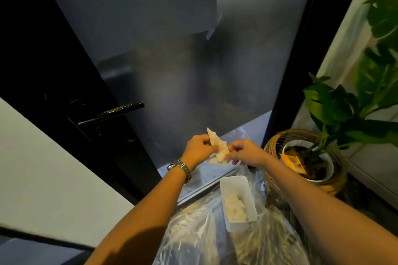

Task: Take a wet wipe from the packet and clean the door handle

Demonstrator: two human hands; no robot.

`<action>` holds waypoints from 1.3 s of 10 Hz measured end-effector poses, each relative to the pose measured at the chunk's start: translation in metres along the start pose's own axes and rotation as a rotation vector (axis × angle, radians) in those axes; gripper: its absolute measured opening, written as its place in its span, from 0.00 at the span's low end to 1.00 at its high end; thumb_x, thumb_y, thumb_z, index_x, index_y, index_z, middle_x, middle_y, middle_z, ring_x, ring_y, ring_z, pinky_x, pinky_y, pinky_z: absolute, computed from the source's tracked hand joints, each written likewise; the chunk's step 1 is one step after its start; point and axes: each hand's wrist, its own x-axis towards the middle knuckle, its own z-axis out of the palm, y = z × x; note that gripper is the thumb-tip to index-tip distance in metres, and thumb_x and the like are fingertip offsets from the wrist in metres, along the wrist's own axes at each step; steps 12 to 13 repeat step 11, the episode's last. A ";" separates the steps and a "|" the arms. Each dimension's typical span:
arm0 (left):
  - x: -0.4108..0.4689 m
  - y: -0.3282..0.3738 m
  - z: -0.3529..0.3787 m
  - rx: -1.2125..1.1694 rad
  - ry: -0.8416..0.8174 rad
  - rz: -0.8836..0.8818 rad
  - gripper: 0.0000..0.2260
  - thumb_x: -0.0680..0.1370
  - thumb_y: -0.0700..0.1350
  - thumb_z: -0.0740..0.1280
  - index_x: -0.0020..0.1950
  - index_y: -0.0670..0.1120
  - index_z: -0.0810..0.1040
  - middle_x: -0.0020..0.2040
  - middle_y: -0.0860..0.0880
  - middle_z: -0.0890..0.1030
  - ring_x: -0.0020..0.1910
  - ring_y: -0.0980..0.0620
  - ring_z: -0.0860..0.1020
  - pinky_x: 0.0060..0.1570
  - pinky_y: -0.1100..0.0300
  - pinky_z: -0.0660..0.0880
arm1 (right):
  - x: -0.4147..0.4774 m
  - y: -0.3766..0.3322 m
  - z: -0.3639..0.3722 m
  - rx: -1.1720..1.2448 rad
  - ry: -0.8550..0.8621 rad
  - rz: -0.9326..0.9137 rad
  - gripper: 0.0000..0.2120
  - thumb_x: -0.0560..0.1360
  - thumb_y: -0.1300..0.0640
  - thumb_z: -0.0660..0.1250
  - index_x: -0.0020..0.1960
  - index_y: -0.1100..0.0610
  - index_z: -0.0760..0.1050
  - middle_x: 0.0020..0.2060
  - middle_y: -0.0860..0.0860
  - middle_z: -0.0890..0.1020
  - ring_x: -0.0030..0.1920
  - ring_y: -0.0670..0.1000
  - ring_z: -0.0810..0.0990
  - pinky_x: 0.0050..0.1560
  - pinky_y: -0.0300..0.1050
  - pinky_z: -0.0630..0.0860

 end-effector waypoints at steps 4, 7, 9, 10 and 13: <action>0.031 -0.016 0.095 0.016 -0.062 -0.077 0.03 0.67 0.36 0.68 0.34 0.42 0.76 0.34 0.41 0.80 0.39 0.42 0.81 0.44 0.49 0.80 | -0.003 0.079 -0.025 0.033 0.177 0.186 0.16 0.68 0.68 0.72 0.55 0.63 0.76 0.42 0.55 0.76 0.43 0.53 0.75 0.48 0.49 0.76; 0.054 -0.045 0.135 0.099 -0.225 -0.120 0.08 0.69 0.39 0.72 0.45 0.45 0.76 0.43 0.48 0.76 0.45 0.49 0.76 0.49 0.55 0.75 | 0.000 0.114 -0.028 0.041 0.142 0.258 0.10 0.73 0.69 0.66 0.53 0.70 0.76 0.42 0.56 0.76 0.45 0.51 0.73 0.45 0.41 0.69; 0.051 -0.067 0.144 0.190 -0.318 -0.162 0.18 0.70 0.40 0.72 0.59 0.41 0.75 0.53 0.44 0.78 0.54 0.45 0.76 0.54 0.57 0.73 | -0.005 0.122 -0.033 0.012 0.133 0.264 0.10 0.74 0.69 0.64 0.54 0.72 0.76 0.42 0.56 0.75 0.46 0.50 0.72 0.46 0.38 0.68; 0.052 -0.068 0.138 0.186 -0.285 -0.172 0.13 0.70 0.39 0.71 0.54 0.40 0.77 0.45 0.46 0.77 0.47 0.47 0.77 0.52 0.58 0.74 | -0.004 0.126 -0.034 -0.037 0.121 0.256 0.11 0.75 0.71 0.61 0.55 0.76 0.73 0.41 0.57 0.72 0.43 0.50 0.68 0.37 0.30 0.66; 0.050 -0.063 0.129 0.214 -0.264 -0.168 0.12 0.70 0.39 0.71 0.53 0.41 0.78 0.48 0.43 0.81 0.48 0.46 0.78 0.50 0.60 0.73 | -0.007 0.118 -0.035 -0.023 0.098 0.258 0.12 0.74 0.72 0.61 0.56 0.74 0.74 0.41 0.55 0.73 0.44 0.49 0.70 0.35 0.27 0.66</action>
